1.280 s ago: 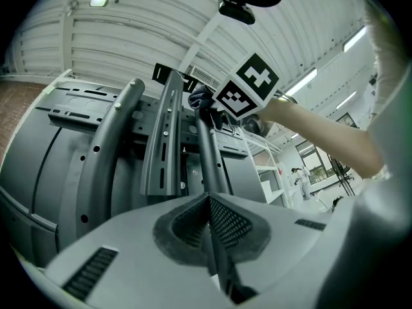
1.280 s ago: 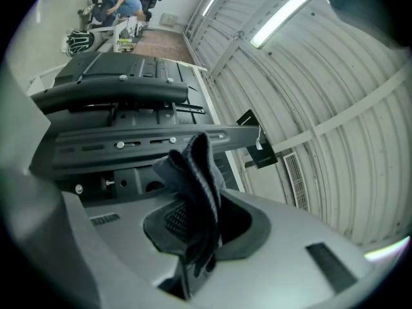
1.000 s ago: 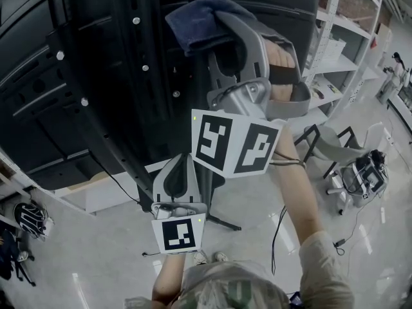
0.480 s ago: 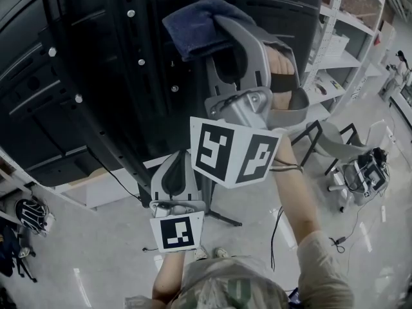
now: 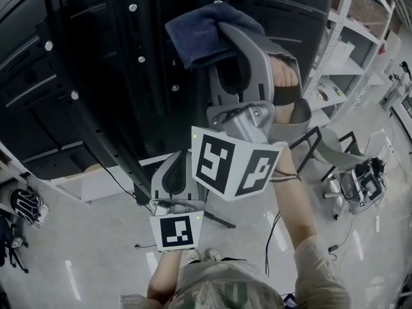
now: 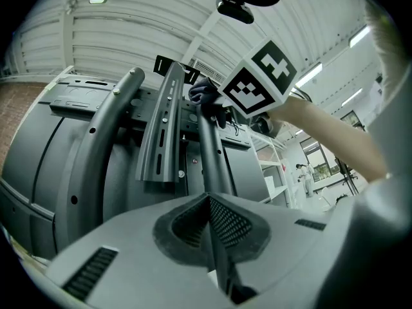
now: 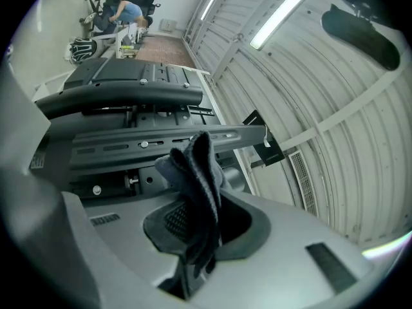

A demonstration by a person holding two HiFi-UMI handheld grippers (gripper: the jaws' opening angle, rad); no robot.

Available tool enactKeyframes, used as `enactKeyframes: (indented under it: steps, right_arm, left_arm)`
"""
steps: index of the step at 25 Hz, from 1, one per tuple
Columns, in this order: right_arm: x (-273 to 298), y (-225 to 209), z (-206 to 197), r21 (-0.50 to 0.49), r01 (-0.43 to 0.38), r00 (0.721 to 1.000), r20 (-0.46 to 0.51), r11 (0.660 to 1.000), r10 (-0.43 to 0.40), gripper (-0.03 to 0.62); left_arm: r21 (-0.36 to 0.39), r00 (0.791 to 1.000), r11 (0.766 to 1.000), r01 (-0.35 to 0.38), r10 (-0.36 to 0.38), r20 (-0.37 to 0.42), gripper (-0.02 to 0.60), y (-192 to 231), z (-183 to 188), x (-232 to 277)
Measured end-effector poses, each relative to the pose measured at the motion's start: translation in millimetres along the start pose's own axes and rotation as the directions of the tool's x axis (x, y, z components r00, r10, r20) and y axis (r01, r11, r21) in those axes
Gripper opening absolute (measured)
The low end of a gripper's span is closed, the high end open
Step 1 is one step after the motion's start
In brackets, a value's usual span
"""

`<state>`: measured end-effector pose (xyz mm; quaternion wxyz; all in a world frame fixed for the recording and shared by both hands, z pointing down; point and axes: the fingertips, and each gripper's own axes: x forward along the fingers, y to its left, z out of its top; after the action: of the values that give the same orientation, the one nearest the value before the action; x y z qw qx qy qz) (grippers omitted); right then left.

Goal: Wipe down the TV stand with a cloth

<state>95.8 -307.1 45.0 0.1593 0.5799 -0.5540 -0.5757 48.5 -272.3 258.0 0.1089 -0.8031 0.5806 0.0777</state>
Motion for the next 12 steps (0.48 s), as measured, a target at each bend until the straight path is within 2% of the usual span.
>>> enactKeyframes:
  steps: [4,8,12]
  right_arm:
    - [-1.2,1.7,0.0,-0.012,0.007,1.0,0.01,1.0,-0.007,0.058]
    - [1.8,-0.2,-0.3,-0.008,0.032,0.999,-0.017,0.999,-0.032,0.058]
    - [-3.8,9.1,-1.2,-0.025,-0.021,0.999,-0.037,0.999,0.02,0.058]
  left_arm:
    - [-0.021,1.0,1.0,-0.024,0.023,-0.006,0.015,1.4,3.4,6.4]
    - [-0.025,0.999,1.0,-0.019,0.02,0.038,0.015,6.1,17.8,1.8]
    - [-0.022,1.0,1.0,-0.014,0.015,0.025,0.015,11.4,15.0,-6.8]
